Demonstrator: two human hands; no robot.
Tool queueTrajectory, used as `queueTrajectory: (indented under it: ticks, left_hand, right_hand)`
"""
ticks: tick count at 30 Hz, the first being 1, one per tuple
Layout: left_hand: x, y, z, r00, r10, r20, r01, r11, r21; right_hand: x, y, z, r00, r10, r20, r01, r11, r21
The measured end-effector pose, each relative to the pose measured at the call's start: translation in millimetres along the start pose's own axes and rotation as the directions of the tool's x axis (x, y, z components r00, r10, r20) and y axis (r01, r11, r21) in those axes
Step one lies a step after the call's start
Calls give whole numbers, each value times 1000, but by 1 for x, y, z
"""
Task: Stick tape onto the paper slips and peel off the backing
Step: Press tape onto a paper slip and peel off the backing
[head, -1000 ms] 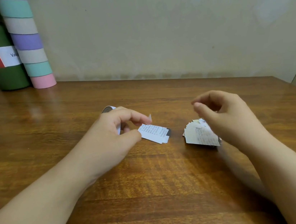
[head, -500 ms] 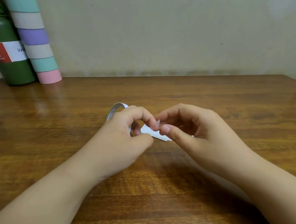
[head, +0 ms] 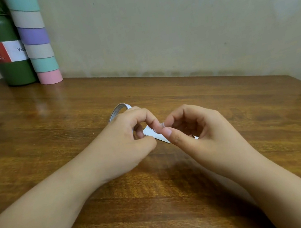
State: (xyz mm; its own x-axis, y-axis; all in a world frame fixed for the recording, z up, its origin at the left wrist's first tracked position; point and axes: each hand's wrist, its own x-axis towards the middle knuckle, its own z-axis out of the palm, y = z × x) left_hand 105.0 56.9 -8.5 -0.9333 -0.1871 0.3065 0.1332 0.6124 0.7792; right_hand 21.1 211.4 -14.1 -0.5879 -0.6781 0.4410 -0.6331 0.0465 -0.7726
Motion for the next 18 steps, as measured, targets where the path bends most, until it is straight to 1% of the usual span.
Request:
queueTrajectory:
  ticks: [5,9,12,18]
  left_hand:
    - [0,-2,0,1000,0,0,0,1000,16]
    - [0,-2,1,1000,3,15,-4,1000,18]
    - [0,-4,1,1000,7,25,-8,999,50]
    - [1,-6,3,999,33,18,-34,996,82]
  right_hand:
    - [0,-2,0,1000,-10,-5,10,1000,-5]
    - [1,-2,2,1000,8,-26,-8,1000,-13]
    - [1,-2,2,1000,6,-28,-7,1000,-19]
    - [1,-2,0,1000,5,29,-6,998,62]
